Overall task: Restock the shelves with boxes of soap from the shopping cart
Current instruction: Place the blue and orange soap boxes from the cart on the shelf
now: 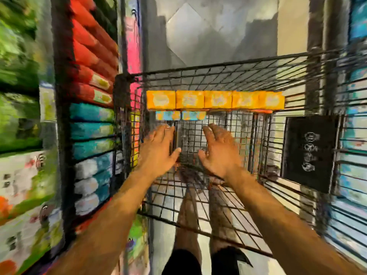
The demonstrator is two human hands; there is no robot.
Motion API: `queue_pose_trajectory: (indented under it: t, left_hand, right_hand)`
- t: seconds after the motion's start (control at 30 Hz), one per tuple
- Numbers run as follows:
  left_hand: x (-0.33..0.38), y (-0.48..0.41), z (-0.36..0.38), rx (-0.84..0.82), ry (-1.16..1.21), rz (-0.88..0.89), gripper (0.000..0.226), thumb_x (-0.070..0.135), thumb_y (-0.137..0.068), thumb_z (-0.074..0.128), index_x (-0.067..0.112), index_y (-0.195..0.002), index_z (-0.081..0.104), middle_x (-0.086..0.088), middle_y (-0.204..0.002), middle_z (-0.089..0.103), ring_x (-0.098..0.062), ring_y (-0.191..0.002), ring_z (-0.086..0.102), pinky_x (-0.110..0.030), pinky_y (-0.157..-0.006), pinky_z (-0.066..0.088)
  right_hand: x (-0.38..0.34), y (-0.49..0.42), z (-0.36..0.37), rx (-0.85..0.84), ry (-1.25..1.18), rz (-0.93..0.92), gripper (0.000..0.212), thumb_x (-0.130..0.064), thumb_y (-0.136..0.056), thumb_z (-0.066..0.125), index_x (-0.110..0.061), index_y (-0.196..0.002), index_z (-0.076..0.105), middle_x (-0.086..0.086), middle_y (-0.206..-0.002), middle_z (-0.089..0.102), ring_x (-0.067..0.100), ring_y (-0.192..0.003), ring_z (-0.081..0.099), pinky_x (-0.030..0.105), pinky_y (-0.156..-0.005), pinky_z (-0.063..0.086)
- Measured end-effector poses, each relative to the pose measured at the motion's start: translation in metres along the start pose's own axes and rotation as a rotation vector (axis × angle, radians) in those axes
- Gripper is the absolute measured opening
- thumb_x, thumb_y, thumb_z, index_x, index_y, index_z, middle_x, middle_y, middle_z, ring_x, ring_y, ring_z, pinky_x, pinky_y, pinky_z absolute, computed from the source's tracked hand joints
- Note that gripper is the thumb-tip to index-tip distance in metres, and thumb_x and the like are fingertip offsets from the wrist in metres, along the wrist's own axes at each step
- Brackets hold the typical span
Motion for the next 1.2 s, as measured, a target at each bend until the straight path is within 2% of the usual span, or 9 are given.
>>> queue_pose_trajectory:
  t: [0.1, 0.23, 0.37, 0.53, 0.67, 0.87, 0.97, 1.13, 1.2]
  left_hand:
    - [-0.015, -0.036, 0.034, 0.046, -0.019, -0.026, 0.074, 0.055, -0.093, 0.045, 0.014, -0.153, 0.034, -0.017, -0.158, 0.033, -0.041, -0.144, 0.031, -0.053, -0.115, 0.033]
    - [-0.023, -0.063, 0.067, 0.209, 0.023, -0.055, 0.071, 0.035, -0.088, 0.062, 0.010, -0.152, 0.041, -0.030, -0.152, 0.036, -0.052, -0.143, 0.027, -0.045, -0.121, 0.002]
    - [-0.037, -0.079, 0.087, 0.356, -0.152, -0.078, 0.069, 0.034, -0.080, 0.050, 0.016, -0.146, 0.044, -0.020, -0.143, 0.038, -0.037, -0.128, 0.031, -0.057, -0.114, 0.026]
    - [-0.042, -0.091, 0.083, 0.444, -0.018, -0.085, 0.061, 0.010, -0.077, 0.064, 0.013, -0.136, 0.052, -0.021, -0.129, 0.050, -0.036, -0.113, 0.042, -0.047, -0.094, 0.045]
    - [-0.038, -0.095, 0.077, 0.421, -0.065, -0.108, 0.062, 0.007, -0.070, 0.070, 0.016, -0.129, 0.054, -0.018, -0.126, 0.051, -0.037, -0.108, 0.049, -0.046, -0.090, 0.044]
    - [-0.030, -0.086, 0.070, 0.303, -0.183, -0.155, 0.060, 0.019, -0.066, 0.078, 0.020, -0.123, 0.057, -0.007, -0.127, 0.057, -0.030, -0.120, 0.047, -0.045, -0.104, 0.024]
    - [-0.032, -0.067, 0.055, 0.236, 0.009, -0.139, 0.051, 0.019, -0.078, 0.069, 0.019, -0.128, 0.058, -0.009, -0.135, 0.053, -0.032, -0.126, 0.048, -0.053, -0.113, 0.029]
    - [-0.019, -0.006, -0.002, 0.332, 0.750, -0.224, 0.046, 0.032, -0.074, 0.072, 0.015, -0.116, 0.067, -0.011, -0.116, 0.058, -0.017, -0.101, 0.056, -0.030, -0.087, 0.051]
    - [-0.004, 0.023, -0.030, 0.329, 0.982, -0.304, 0.042, 0.016, -0.076, 0.078, 0.018, -0.116, 0.067, -0.011, -0.113, 0.061, -0.008, -0.096, 0.059, -0.027, -0.083, 0.053]
  right_hand:
    - [0.010, -0.043, 0.034, 0.068, 0.037, -0.063, 0.072, -0.048, -0.092, 0.054, -0.010, -0.152, 0.043, 0.017, -0.153, 0.046, 0.040, -0.141, 0.041, 0.052, -0.114, 0.040]
    - [0.023, -0.084, 0.071, 0.305, 0.108, -0.142, 0.068, -0.042, -0.088, 0.057, -0.002, -0.142, 0.055, 0.024, -0.141, 0.057, 0.043, -0.131, 0.050, 0.052, -0.109, 0.045]
    - [0.038, -0.105, 0.097, 0.320, 0.073, -0.111, 0.069, -0.035, -0.085, 0.065, -0.003, -0.144, 0.051, 0.027, -0.143, 0.052, 0.045, -0.130, 0.046, 0.055, -0.111, 0.039]
    - [0.042, -0.115, 0.100, 0.427, 0.043, -0.128, 0.056, -0.026, -0.082, 0.075, -0.007, -0.132, 0.059, 0.020, -0.125, 0.059, 0.035, -0.112, 0.047, 0.045, -0.092, 0.041]
    - [0.043, -0.119, 0.095, 0.405, 0.036, -0.152, 0.053, -0.025, -0.077, 0.078, -0.010, -0.124, 0.060, 0.016, -0.119, 0.058, 0.033, -0.108, 0.047, 0.042, -0.084, 0.037]
    - [0.040, -0.091, 0.087, 0.208, -0.147, -0.120, 0.045, -0.024, -0.078, 0.078, -0.011, -0.118, 0.060, 0.011, -0.106, 0.062, 0.034, -0.100, 0.056, 0.042, -0.079, 0.044]
    - [0.039, -0.058, 0.065, 0.158, -0.418, -0.042, 0.041, -0.014, -0.081, 0.078, -0.007, -0.117, 0.061, 0.012, -0.106, 0.061, 0.032, -0.095, 0.058, 0.039, -0.076, 0.048]
    - [0.028, 0.012, 0.005, 0.157, -0.834, 0.234, 0.039, -0.025, -0.084, 0.081, -0.021, -0.116, 0.061, 0.008, -0.114, 0.068, 0.021, -0.099, 0.068, 0.041, -0.084, 0.061]
    - [0.023, 0.038, -0.028, 0.170, -0.947, 0.293, 0.036, -0.014, -0.086, 0.082, -0.013, -0.116, 0.064, 0.011, -0.117, 0.070, 0.020, -0.100, 0.070, 0.036, -0.085, 0.062]
Point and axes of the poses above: each hand's wrist, its own y-axis away from the middle knuckle, its own z-axis out of the palm, x = y × z, the point moved 2 cm from there along -y, towards the middle knuckle
